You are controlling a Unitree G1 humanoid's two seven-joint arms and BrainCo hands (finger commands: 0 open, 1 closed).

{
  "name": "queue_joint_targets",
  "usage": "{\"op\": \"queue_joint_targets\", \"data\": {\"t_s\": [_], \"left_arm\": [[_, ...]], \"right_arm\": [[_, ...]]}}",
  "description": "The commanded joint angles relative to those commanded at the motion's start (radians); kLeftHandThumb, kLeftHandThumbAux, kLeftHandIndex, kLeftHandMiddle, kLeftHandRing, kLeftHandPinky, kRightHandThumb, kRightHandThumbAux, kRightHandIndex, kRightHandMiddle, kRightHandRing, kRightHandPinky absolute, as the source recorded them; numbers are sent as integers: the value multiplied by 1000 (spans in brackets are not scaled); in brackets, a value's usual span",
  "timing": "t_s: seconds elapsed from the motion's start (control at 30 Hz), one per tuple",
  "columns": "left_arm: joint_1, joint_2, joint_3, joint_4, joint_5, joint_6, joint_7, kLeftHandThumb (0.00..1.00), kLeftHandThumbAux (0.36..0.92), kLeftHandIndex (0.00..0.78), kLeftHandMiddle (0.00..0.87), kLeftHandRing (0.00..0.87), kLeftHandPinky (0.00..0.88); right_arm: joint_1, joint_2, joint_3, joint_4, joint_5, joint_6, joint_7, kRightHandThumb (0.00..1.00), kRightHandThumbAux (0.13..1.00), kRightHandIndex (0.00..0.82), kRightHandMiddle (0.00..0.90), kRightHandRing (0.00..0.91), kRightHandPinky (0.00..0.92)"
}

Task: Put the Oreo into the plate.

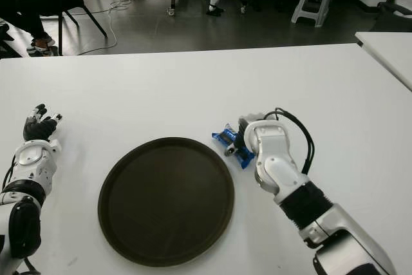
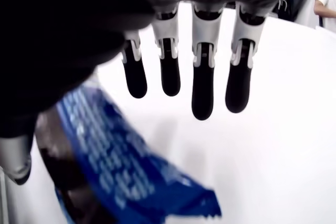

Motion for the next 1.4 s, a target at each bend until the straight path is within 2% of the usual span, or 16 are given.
{"op": "queue_joint_targets", "data": {"t_s": [0.23, 0.47, 0.77, 0.93, 1.17, 1.4], "left_arm": [[1, 0, -3, -1, 2, -3, -5, 0, 802, 0, 1, 6, 33], [1, 2, -4, -1, 3, -4, -6, 0, 826, 0, 0, 6, 38], [0, 1, -2, 0, 1, 2, -3, 0, 794, 0, 0, 3, 35], [-1, 0, -3, -1, 2, 2, -1, 1, 792, 0, 0, 5, 32], [-1, 2, -11, -1, 10, 3, 3, 8, 810, 0, 0, 7, 37], [0, 4, 1, 1, 2, 7, 2, 9, 795, 0, 3, 12, 42]], "right_arm": [[-20, 17, -17, 42, 22, -20, -64, 0, 501, 259, 274, 285, 322], [-40, 33, -18, 76, 33, -18, -77, 0, 505, 293, 321, 321, 413], [-69, 59, -21, 132, 51, -15, -103, 0, 514, 321, 399, 374, 463], [-84, 72, -20, 156, 59, -17, -109, 0, 511, 315, 381, 372, 452], [-114, 89, -8, 213, 75, -27, -114, 0, 507, 292, 311, 311, 335], [-118, 101, -2, 242, 77, -26, -129, 0, 504, 270, 282, 281, 302]]}}
